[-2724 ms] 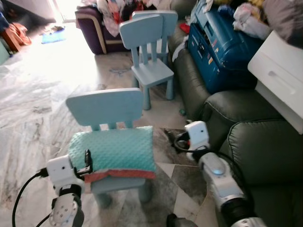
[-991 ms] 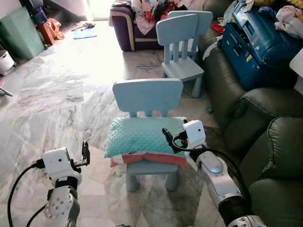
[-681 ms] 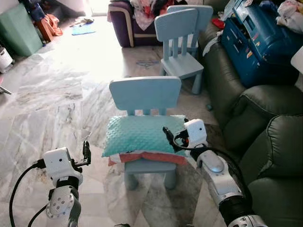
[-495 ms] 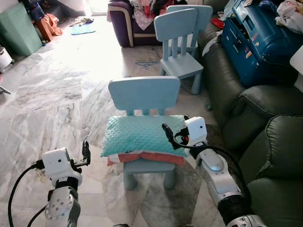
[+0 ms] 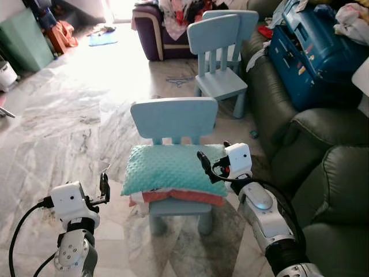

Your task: Move the pillow to the sofa

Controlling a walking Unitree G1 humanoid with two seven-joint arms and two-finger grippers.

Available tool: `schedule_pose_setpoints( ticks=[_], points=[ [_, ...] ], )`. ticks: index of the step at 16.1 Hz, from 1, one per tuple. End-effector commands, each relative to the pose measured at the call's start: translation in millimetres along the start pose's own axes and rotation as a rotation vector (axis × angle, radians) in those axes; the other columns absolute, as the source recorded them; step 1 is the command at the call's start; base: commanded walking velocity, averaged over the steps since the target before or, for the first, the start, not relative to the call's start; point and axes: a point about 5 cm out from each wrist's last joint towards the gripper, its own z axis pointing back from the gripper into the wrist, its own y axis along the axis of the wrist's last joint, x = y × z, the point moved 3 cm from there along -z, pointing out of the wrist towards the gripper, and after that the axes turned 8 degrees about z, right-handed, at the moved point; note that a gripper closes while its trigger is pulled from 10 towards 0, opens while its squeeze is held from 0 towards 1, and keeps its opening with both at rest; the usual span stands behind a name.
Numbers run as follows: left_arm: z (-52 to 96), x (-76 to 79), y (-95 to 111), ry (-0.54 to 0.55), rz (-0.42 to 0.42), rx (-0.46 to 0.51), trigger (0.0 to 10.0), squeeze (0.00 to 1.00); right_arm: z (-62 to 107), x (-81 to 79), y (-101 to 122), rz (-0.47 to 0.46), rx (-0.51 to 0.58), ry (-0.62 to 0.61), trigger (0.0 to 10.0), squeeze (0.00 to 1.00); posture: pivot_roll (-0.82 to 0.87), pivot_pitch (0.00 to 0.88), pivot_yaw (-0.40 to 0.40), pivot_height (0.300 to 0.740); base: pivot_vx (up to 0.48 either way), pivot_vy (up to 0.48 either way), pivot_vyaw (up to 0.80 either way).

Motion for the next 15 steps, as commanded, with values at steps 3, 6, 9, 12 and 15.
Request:
schedule_pose_setpoints(
  ticks=[3, 6, 9, 12, 15],
  points=[
    [2.0, -3.4, 1.2, 0.009, 0.002, 0.004, 10.0, 0.00, -0.1, -2.8, 1.3, -0.002, 0.004, 0.014, 10.0, 0.00, -0.10, 0.119, 0.062, 0.740, 0.277, 0.000, 0.00],
    [2.2, -2.7, 0.5, 0.013, 0.001, 0.002, 10.0, 0.00, 0.1, -3.2, -0.1, 0.001, -0.001, 0.019, 10.0, 0.00, -0.11, 0.118, 0.062, 0.740, 0.269, 0.000, 0.00],
    [2.8, -2.5, -0.4, 0.013, 0.008, -0.001, 10.0, 0.00, 0.4, -3.9, -1.1, 0.004, -0.005, 0.023, 10.0, 0.00, -0.11, 0.121, 0.059, 0.740, 0.276, 0.000, 0.00],
    [4.0, -2.8, -1.6, 0.017, 0.005, -0.002, 10.0, 0.00, 0.6, -3.9, -1.6, 0.006, -0.008, 0.025, 10.0, 0.00, -0.11, 0.121, 0.059, 0.740, 0.282, 0.000, 0.00],
    [5.3, -1.1, -4.7, 0.032, 0.023, -0.012, 10.0, 0.00, 0.4, -3.9, -2.0, 0.009, -0.008, 0.030, 10.0, 0.00, -0.10, 0.115, 0.058, 0.740, 0.177, 0.000, 0.00]
  ],
)
